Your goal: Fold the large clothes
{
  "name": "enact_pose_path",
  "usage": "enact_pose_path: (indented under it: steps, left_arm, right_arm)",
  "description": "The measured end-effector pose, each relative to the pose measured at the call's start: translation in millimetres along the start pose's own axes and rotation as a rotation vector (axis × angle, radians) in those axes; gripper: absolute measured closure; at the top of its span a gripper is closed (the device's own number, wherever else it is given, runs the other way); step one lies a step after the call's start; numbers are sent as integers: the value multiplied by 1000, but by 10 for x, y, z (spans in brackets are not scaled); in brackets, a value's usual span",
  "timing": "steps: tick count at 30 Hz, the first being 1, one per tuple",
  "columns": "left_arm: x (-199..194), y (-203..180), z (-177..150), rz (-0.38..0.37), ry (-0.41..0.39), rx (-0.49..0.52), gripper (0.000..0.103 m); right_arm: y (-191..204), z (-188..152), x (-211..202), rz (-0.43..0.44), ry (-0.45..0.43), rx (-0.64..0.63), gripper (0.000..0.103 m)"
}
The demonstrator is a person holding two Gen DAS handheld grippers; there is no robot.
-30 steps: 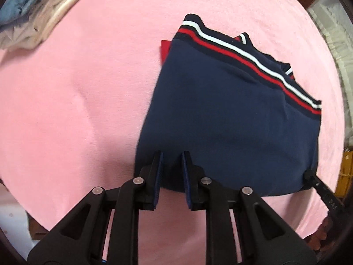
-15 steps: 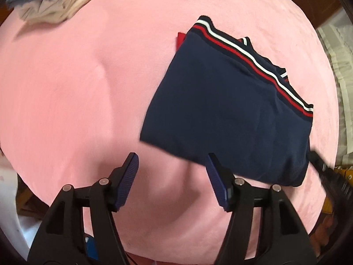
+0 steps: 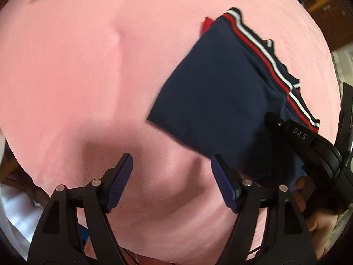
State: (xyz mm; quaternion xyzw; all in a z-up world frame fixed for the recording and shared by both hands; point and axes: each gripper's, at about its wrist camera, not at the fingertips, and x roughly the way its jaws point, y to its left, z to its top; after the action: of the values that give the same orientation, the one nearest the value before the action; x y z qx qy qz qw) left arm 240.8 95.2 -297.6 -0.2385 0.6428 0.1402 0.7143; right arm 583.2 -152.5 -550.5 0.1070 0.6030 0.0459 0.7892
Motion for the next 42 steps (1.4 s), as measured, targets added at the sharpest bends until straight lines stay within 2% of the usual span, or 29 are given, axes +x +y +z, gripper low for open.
enact_pose_path:
  steps: [3,5,8,11,14,19,24,28,30,31,32,34,37,39,42]
  left_arm:
    - [71,113,21,-35,22,-93,31]
    - [124,208,30,-106,31,-177,31]
    - [196,303,45,-165,30,-237,28]
    - [239,369,55,-210,26,-278,22]
    - [250,405,73,-244,13,-304,21]
    - [252,391,288,-347,-18,-285,21]
    - [324,307,514,-428,-2,-320,21]
    - [421,288,624,-491,45,-365,21]
    - [456,391,646,-546,58,-412,22]
    - [490,421,638,-561,65,-440,28]
    - [523,453,636,-561,82,-473,40]
    - [583,451,672,-535,132,-491,53]
    - [546,413,726,-505,162,-445,59]
    - [504,303,771,-476,155,-405,65]
    - [371,165,804,-437,106,-349,82]
  right_arm:
    - [42,81,53,-31,26,17,101]
    - [70,112,78,-43,33,5,101]
    - [91,110,78,-49,25,-16,101]
    - [86,123,71,-50,25,-2,101]
    - [102,130,67,-68,25,3,101]
    - [144,94,16,-90,16,-3,101]
    - [148,55,19,-74,11,22,101]
    - [145,51,25,-81,7,43,101]
    - [155,52,34,-91,3,54,101]
    - [167,54,36,-98,2,62,101]
    - [172,50,41,-102,0,70,101]
    - [189,48,39,-116,0,83,101]
    - [271,109,79,-132,4,87,101]
    - [274,105,85,-129,2,103,101]
    - [276,111,102,-118,-8,133,101]
